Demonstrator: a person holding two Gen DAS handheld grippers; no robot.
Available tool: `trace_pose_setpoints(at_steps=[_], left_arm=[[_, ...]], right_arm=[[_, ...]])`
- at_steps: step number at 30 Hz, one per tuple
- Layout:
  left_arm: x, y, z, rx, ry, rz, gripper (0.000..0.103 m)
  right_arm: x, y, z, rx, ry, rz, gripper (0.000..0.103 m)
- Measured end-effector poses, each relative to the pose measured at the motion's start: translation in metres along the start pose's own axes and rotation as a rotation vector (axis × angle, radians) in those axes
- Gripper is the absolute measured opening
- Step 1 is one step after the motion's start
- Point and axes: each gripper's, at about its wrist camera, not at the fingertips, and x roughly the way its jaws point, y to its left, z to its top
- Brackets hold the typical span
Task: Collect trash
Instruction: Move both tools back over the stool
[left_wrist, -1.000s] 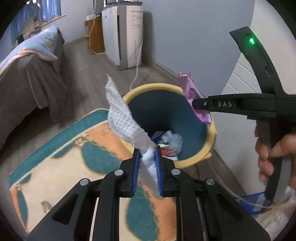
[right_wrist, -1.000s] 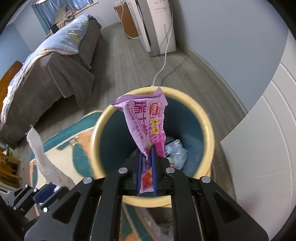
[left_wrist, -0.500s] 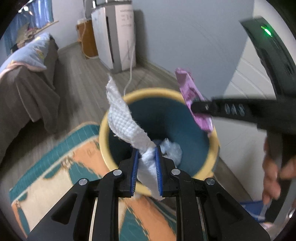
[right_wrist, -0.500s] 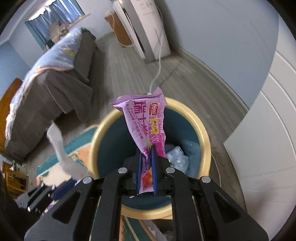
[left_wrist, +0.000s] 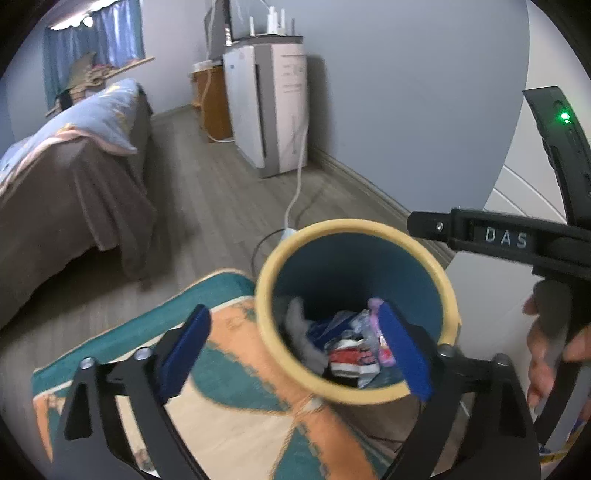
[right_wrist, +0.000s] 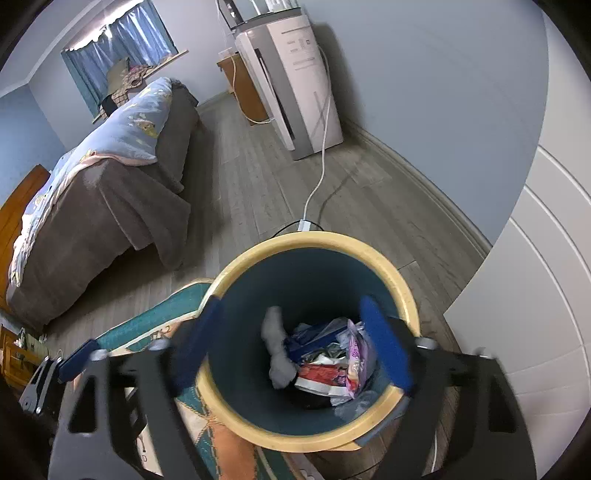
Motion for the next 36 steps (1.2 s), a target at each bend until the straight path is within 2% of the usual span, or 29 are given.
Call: trace_pose_setpoints(at_steps=[1,2,8,17,26,30,36], left_arm=[[-0.005,0.005,-0.002,-0.007,0.001,0.004,0.094],[-0.012,0.013,-0.006,-0.021,0.005,0.011,0.094],[-0.050,0.058,-0.033,-0.077,0.023,0.065,0.096],[-0.112,0.126,-0.076,-0.111,0.021,0.238,0.096],[-0.149,0.170,-0.126,-0.270,0.052,0.263,0.096],[-0.157,0.189,-0.145,-0.329,0.061,0.281,0.096],[-0.158,0.214,-0.168,-0.376,0.082,0.316,0.096]], right_arm=[[-0.001,0.005,0.000,-0.009,-0.002,0.000,0.096],[-0.002,0.012,-0.001,-0.025,-0.005,-0.001,0.097],[-0.006,0.049,-0.008,-0.097,-0.001,0.007,0.097],[-0.029,0.116,-0.020,-0.218,-0.017,0.010,0.097],[-0.033,0.169,-0.038,-0.308,0.018,0.038,0.097],[-0.031,0.193,-0.049,-0.321,0.040,0.077,0.097],[-0.022,0.240,-0.075,-0.405,0.080,0.096,0.097]])
